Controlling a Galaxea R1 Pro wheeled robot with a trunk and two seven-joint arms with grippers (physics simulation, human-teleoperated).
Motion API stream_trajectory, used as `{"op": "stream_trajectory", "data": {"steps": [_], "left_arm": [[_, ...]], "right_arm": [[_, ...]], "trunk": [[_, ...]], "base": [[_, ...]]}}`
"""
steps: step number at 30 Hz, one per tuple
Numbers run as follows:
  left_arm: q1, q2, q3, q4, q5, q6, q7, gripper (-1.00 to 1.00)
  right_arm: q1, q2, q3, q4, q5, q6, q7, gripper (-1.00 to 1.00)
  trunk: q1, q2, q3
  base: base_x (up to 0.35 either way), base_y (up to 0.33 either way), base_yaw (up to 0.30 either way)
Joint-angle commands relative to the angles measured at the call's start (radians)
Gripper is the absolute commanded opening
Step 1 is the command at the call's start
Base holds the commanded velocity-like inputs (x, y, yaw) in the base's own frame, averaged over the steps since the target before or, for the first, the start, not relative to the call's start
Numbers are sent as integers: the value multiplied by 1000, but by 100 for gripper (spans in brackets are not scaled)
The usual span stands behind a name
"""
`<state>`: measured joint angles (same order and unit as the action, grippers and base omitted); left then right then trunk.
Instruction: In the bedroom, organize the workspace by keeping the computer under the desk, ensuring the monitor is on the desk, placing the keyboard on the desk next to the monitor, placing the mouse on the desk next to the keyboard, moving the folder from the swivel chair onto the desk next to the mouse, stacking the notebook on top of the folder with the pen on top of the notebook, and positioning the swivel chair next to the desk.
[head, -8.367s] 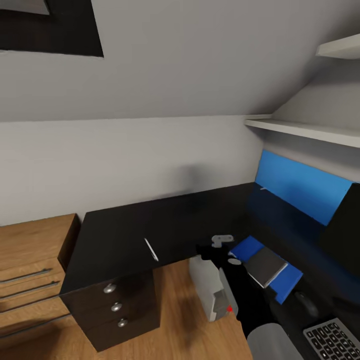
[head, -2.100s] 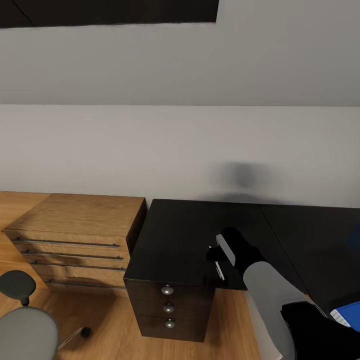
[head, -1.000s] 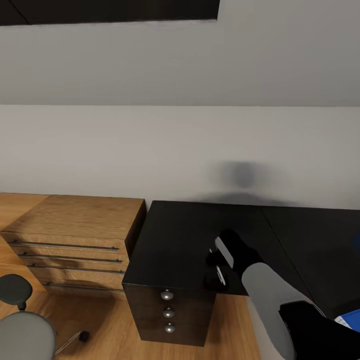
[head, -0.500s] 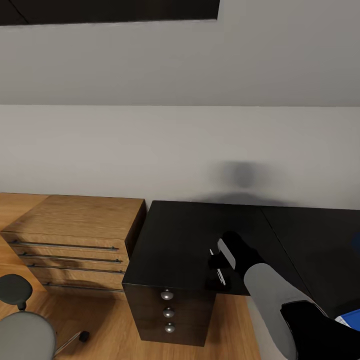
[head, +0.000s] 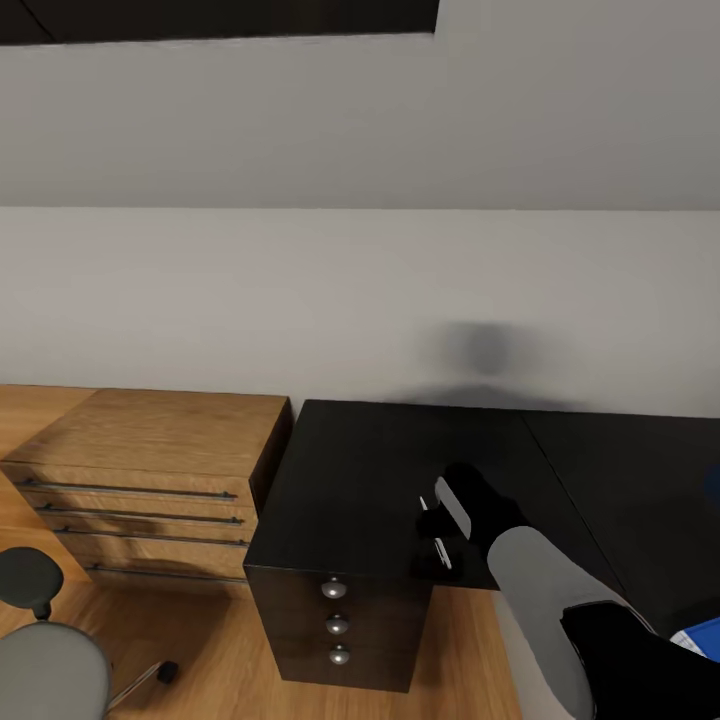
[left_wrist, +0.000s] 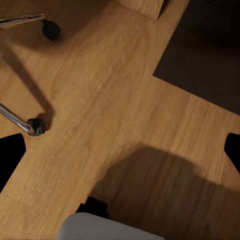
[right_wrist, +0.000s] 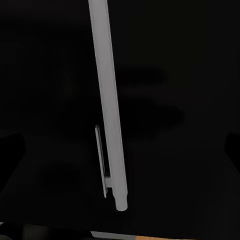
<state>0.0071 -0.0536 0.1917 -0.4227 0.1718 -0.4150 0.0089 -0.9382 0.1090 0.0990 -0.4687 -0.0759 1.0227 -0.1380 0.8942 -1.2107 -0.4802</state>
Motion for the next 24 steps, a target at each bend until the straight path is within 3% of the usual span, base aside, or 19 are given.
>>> {"op": "stream_trajectory", "data": {"steps": [1, 4, 12, 24], "left_arm": [[1, 0, 0, -2, 4, -1, 1, 100], [1, 0, 0, -2, 5, -1, 1, 100], [1, 0, 0, -1, 5, -1, 2, 100], [1, -1, 0, -2, 4, 3, 3, 100]], "right_arm": [[-1, -1, 5, -1, -8, 4, -7, 100], [-1, -1, 5, -1, -8, 4, -7, 100], [-1, -1, 11, -1, -8, 4, -8, 100], [-1, 0, 11, 0, -8, 4, -6, 100]], "trunk": [[4, -8, -4], [16, -29, -13], [16, -29, -13], [62, -113, -51]], "base": [[0, 0, 0], [0, 0, 0], [0, 0, 0], [0, 0, 0]]}}
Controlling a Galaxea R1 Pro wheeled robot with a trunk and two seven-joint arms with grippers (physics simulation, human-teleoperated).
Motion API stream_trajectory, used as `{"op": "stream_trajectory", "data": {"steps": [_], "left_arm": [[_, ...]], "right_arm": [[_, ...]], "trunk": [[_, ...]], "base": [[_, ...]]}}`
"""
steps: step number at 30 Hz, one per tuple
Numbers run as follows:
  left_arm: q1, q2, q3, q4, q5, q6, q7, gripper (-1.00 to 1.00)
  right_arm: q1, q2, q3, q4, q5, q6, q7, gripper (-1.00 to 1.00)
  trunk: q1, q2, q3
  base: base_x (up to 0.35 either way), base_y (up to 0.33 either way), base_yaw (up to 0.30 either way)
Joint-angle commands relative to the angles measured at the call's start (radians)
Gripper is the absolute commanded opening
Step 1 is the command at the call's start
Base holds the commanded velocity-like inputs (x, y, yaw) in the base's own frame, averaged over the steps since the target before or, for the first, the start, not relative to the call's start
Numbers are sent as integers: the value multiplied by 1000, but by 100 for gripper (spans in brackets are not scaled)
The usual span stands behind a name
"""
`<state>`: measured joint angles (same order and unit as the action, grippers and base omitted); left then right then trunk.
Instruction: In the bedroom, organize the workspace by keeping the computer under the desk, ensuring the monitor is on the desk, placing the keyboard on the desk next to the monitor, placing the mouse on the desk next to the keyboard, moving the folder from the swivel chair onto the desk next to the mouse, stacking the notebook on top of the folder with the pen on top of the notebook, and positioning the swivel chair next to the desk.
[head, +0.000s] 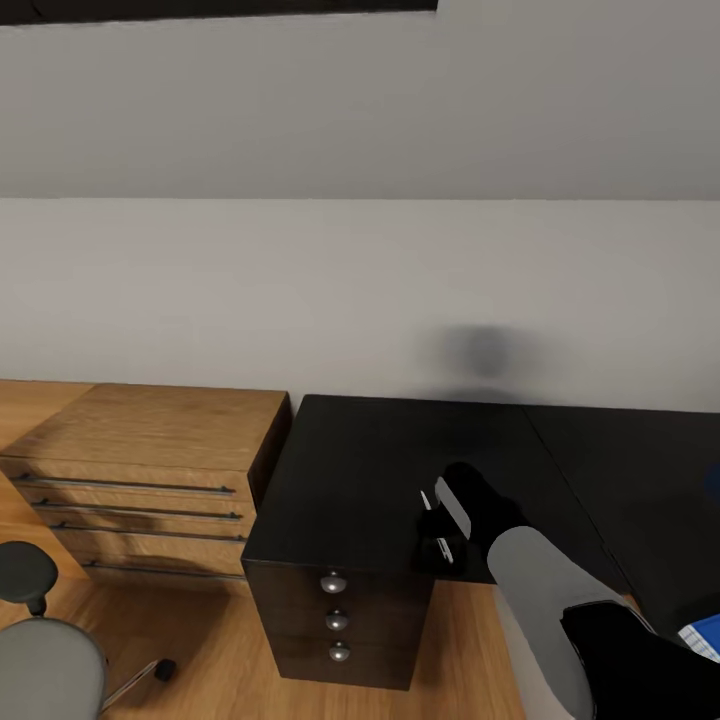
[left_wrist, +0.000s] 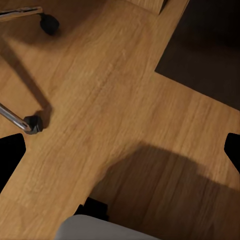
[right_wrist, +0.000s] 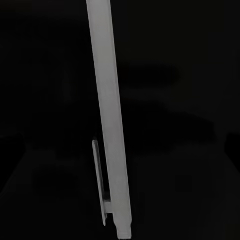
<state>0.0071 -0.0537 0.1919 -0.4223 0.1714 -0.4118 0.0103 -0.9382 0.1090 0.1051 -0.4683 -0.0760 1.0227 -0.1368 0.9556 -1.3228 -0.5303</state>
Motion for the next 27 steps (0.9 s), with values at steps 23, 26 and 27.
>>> {"op": "stream_trajectory", "data": {"steps": [23, 26, 27], "left_arm": [[1, 0, 0, -3, 3, -4, 1, 100], [1, 0, 0, -3, 3, -4, 1, 100], [1, 0, 0, -3, 3, -4, 1, 100]], "right_arm": [[-1, 0, 7, 1, -8, 4, -7, -100], [-1, 0, 7, 2, -8, 4, -7, -100], [-1, 0, 7, 2, -8, 4, -7, -100]], "trunk": [[0, -1, -1], [0, -1, -1], [0, -1, -1]], "base": [[0, 0, 0], [0, 0, 0], [0, 0, 0]]}}
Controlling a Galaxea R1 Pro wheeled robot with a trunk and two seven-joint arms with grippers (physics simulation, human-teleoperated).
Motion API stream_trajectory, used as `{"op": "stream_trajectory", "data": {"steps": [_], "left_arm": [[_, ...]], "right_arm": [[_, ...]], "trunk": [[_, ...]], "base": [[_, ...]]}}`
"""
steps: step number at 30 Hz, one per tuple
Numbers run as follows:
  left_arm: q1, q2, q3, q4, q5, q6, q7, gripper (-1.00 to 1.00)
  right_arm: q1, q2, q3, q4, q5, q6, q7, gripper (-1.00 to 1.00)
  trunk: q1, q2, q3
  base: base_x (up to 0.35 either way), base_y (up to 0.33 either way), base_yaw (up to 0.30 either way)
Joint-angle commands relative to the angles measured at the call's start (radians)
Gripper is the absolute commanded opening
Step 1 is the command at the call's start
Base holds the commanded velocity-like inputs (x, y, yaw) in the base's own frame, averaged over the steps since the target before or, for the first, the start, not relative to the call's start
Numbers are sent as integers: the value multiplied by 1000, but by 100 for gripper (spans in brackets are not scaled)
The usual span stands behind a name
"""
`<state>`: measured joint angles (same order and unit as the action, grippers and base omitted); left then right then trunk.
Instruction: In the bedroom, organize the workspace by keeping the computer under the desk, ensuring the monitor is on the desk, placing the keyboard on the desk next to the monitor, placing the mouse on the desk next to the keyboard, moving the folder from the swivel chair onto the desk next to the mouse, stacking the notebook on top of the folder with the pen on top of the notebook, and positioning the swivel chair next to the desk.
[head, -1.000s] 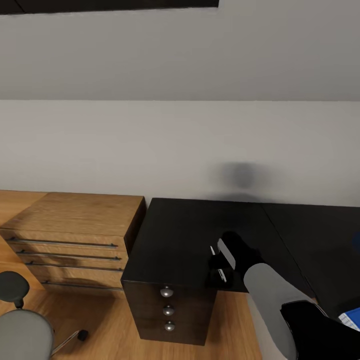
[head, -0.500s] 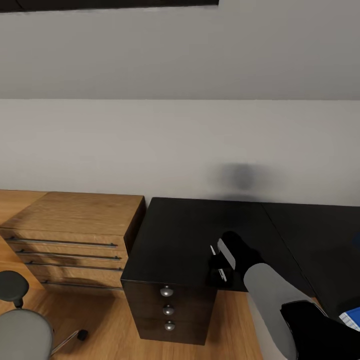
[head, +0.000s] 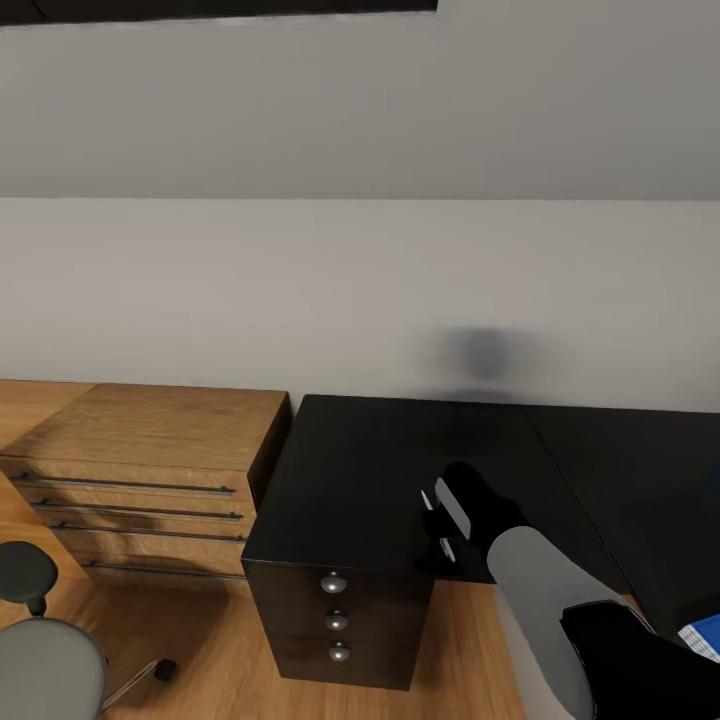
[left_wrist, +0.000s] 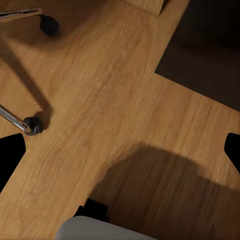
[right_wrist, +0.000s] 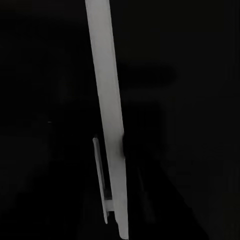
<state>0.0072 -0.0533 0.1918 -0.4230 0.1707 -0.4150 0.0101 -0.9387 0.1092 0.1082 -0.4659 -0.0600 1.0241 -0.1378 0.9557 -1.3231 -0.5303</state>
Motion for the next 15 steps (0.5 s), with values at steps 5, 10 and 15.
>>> {"op": "stream_trajectory", "data": {"steps": [5, 10, 15], "left_arm": [[1, 0, 0, -2, 4, -1, 1, 100], [1, 0, 0, -2, 4, -1, 1, 100], [1, 0, 0, -2, 4, -1, 1, 100]], "right_arm": [[0, 0, 4, 0, -24, 3, -6, -100], [0, 0, 4, 0, -24, 3, -6, -100], [0, -1, 4, 0, -24, 4, -5, -100]], "trunk": [[0, 0, -1], [0, 0, -1], [0, 0, -1]], "base": [[0, 0, 0], [0, 0, 0], [0, 0, 0]]}}
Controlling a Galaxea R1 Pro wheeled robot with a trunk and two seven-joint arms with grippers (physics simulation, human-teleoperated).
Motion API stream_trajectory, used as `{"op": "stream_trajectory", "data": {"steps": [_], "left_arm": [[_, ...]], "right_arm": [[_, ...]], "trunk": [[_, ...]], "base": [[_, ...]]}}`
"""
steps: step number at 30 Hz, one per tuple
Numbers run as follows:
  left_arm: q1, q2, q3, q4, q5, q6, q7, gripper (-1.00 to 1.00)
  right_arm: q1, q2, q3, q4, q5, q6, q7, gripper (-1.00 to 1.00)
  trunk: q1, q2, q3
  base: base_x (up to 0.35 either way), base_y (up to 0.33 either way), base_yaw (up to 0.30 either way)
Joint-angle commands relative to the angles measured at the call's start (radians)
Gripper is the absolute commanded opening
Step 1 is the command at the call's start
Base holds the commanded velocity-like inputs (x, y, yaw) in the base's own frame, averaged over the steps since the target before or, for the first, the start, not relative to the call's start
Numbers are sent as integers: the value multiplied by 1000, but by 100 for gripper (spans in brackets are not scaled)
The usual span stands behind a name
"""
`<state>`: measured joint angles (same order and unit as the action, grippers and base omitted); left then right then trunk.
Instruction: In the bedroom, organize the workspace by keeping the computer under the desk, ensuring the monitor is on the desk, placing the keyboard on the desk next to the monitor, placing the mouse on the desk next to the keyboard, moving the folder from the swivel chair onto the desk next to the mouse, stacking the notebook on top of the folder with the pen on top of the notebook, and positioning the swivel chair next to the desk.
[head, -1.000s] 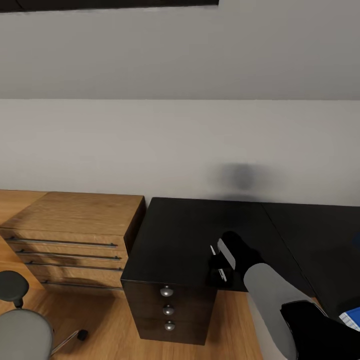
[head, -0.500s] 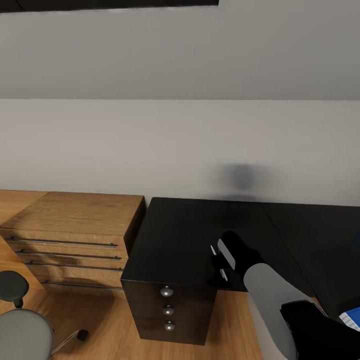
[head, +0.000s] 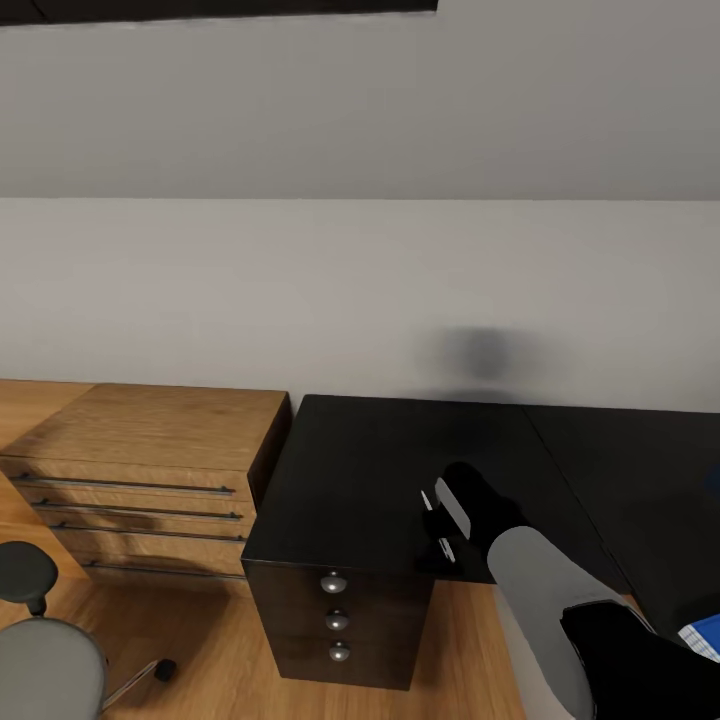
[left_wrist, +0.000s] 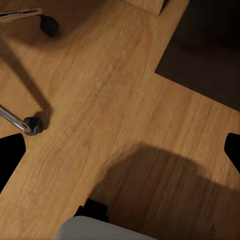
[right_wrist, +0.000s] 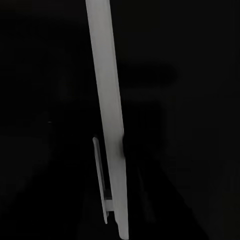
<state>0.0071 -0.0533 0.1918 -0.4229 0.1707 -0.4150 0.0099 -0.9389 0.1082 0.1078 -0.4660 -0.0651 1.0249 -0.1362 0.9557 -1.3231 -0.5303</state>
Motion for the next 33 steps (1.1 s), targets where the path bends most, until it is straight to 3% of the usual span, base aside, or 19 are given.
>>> {"op": "stream_trajectory", "data": {"steps": [1, 9, 25, 29, 33], "left_arm": [[1, 0, 0, -2, 4, -1, 1, 100], [1, 0, 0, -2, 4, -1, 1, 100], [1, 0, 0, -2, 3, -1, 1, 100], [1, 0, 0, -1, 3, -1, 1, 100], [1, -1, 0, -1, 3, -1, -1, 100]], "right_arm": [[0, -1, 4, 0, -19, 3, -7, -100], [0, 0, 4, 0, -19, 2, -8, -100], [0, -6, -6, -11, -21, -8, -13, -100], [0, -29, -47, -53, -27, -6, -13, -100], [0, -61, -162, -98, -30, -6, -13, -100]], "trunk": [[0, 0, -1], [0, 0, -1], [-61, 112, 49], [-77, 140, 62], [-92, 168, 74]], "base": [[0, 0, 0], [0, 0, 0], [0, 0, 0], [0, 0, 0], [0, 0, 0]]}}
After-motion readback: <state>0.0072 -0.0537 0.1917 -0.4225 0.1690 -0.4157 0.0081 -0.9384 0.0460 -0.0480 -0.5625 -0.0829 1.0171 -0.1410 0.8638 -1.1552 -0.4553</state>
